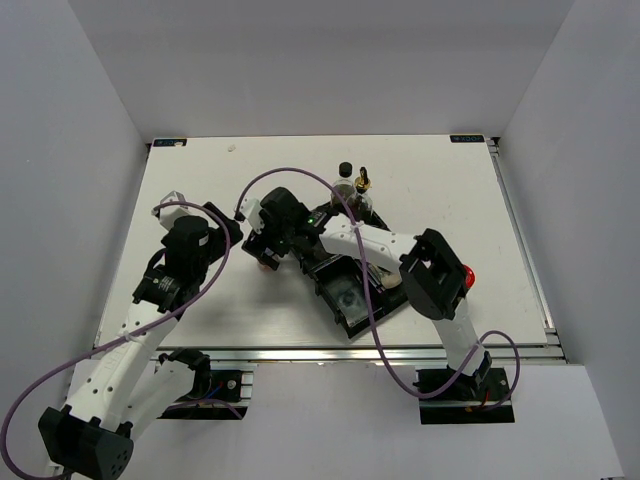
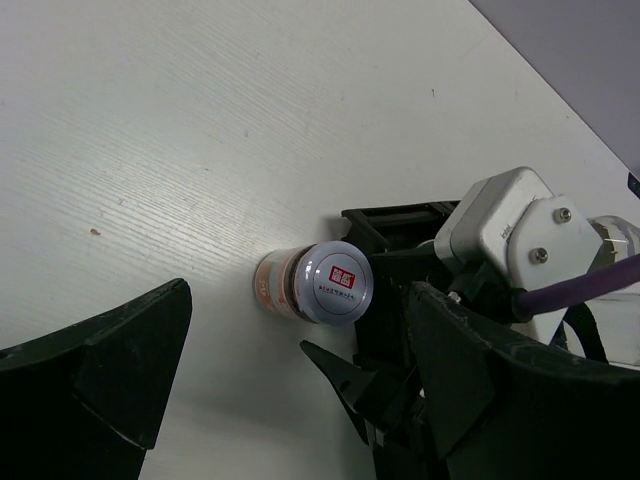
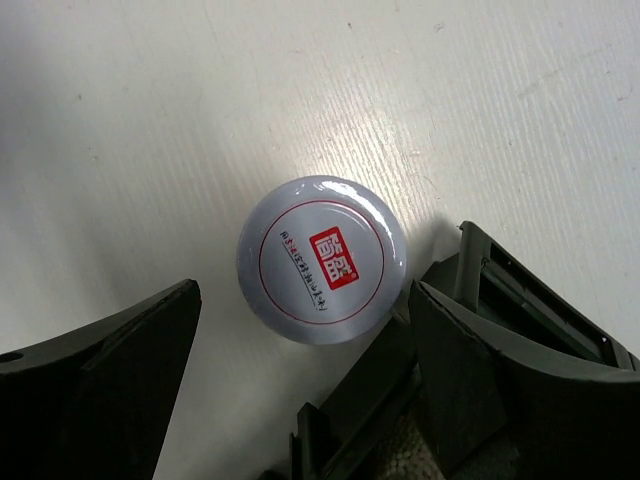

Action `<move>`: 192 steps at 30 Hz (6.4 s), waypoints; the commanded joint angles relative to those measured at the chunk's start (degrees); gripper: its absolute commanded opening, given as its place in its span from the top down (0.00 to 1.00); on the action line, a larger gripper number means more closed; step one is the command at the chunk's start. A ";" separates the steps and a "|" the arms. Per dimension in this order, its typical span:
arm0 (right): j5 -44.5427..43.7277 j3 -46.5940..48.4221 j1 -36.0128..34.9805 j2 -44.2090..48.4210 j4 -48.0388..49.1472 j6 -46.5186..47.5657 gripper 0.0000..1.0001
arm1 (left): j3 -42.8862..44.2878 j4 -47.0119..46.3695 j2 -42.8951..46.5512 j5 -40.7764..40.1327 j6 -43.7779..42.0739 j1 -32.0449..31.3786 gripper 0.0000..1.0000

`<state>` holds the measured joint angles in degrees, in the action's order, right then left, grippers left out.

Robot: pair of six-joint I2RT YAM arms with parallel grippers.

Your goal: Organize the condiment bottles

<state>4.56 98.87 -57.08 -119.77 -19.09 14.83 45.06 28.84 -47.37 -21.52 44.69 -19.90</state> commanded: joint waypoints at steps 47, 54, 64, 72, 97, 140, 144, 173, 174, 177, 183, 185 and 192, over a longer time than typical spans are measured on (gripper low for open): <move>-23.81 -44.64 -0.06 53.06 2.30 -22.56 0.97 | -1.90 -1.07 3.87 0.42 1.10 0.30 0.02; -22.05 -45.87 1.44 48.23 7.40 -22.56 0.96 | -1.99 -0.98 3.69 0.07 1.10 0.21 0.02; -22.22 -51.22 2.06 42.25 22.76 -22.13 0.93 | -1.99 -0.54 3.78 -0.28 1.19 0.30 0.02; -23.63 -55.62 2.15 41.72 29.80 -21.95 0.90 | -2.08 -0.71 3.52 -0.63 1.19 0.30 0.02; -22.13 -55.19 2.76 54.10 12.95 -30.19 0.11 | -2.87 -2.65 2.11 1.22 1.28 0.30 0.02; -34.44 -53.96 36.78 64.39 -22.83 -47.88 0.56 | -4.28 -6.25 -0.88 4.38 -0.21 0.30 0.02; -34.09 -51.24 36.78 67.90 -23.80 -46.65 0.76 | -4.36 -6.43 -0.61 4.64 -0.04 0.30 0.02; 1.71 -30.84 23.54 66.24 -16.08 -31.17 1.00 | -4.28 -5.55 0.88 2.54 0.75 0.30 0.02; 0.73 -31.10 21.77 65.89 -15.63 -31.26 1.00 | -4.36 -5.38 0.79 2.45 0.93 0.30 0.02; -2.44 -31.63 16.05 64.66 -13.26 -31.88 1.00 | -4.28 -5.29 0.71 2.36 1.10 0.21 0.02; -9.04 -32.51 8.92 60.28 -12.28 -31.71 1.00 | -4.45 -5.02 0.62 2.45 1.10 0.30 0.02; -10.88 -32.60 6.38 59.13 -12.28 -31.27 1.00 | -4.54 -4.93 0.70 2.45 1.19 0.30 0.02; -16.68 -35.32 1.97 55.61 -9.47 -31.09 1.00 | -3.84 -4.41 0.79 2.27 1.02 0.30 0.02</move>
<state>-8.21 62.87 -54.04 -64.71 -36.91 -16.12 40.86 23.59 -47.13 -18.48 45.54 -19.81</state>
